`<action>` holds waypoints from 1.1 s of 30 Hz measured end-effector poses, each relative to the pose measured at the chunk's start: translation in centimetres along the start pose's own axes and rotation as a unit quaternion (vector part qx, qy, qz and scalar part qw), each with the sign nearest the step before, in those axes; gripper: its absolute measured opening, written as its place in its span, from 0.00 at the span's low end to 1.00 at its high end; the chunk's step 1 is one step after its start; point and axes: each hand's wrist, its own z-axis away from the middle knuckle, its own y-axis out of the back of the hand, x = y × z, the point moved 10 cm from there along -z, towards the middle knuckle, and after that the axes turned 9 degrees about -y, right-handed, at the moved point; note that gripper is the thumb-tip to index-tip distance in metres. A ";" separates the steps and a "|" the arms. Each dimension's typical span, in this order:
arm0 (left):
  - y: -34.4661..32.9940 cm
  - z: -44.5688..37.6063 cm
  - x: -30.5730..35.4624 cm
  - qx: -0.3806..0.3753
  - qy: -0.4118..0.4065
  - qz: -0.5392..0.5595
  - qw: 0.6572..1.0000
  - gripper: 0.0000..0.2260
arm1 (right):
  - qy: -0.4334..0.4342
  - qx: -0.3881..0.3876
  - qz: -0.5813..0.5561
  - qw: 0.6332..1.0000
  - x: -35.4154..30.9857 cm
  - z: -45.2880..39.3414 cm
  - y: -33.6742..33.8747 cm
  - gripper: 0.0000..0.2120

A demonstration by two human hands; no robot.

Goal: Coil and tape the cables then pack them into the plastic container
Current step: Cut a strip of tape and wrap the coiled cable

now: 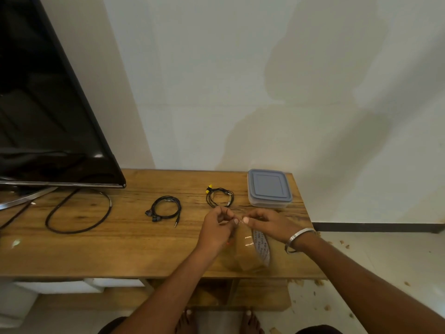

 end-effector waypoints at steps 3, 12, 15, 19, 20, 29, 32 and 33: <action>-0.1 -0.2 0.2 0.003 -0.016 -0.027 1.000 0.11 | -0.005 0.035 0.075 0.997 -0.6 0.1 1.4 0.12; -0.4 0.7 -0.4 0.035 -0.014 -0.043 0.998 0.11 | -0.003 0.023 0.113 0.993 -0.5 0.4 2.0 0.07; -0.1 0.7 -0.5 0.057 -0.007 -0.036 0.998 0.11 | 0.011 0.000 0.097 0.995 -0.6 0.8 1.7 0.08; -0.3 0.5 0.0 0.070 -0.005 -0.019 0.997 0.12 | 0.024 0.014 0.122 0.992 -0.6 0.3 1.9 0.10; -0.4 0.5 0.1 0.073 -0.007 -0.014 0.997 0.13 | 0.025 0.026 0.130 0.991 -0.6 0.1 2.1 0.11; -1.4 0.9 1.0 0.091 -0.055 0.044 0.993 0.14 | 0.033 0.115 0.125 0.985 0.3 -0.2 2.9 0.10; -1.6 1.0 1.2 0.087 -0.077 0.042 0.992 0.15 | 0.034 0.116 0.136 0.983 0.3 -0.3 2.8 0.09; -1.7 1.0 1.3 0.085 -0.082 0.037 0.992 0.15 | 0.038 0.107 0.144 0.983 0.1 -0.2 2.8 0.10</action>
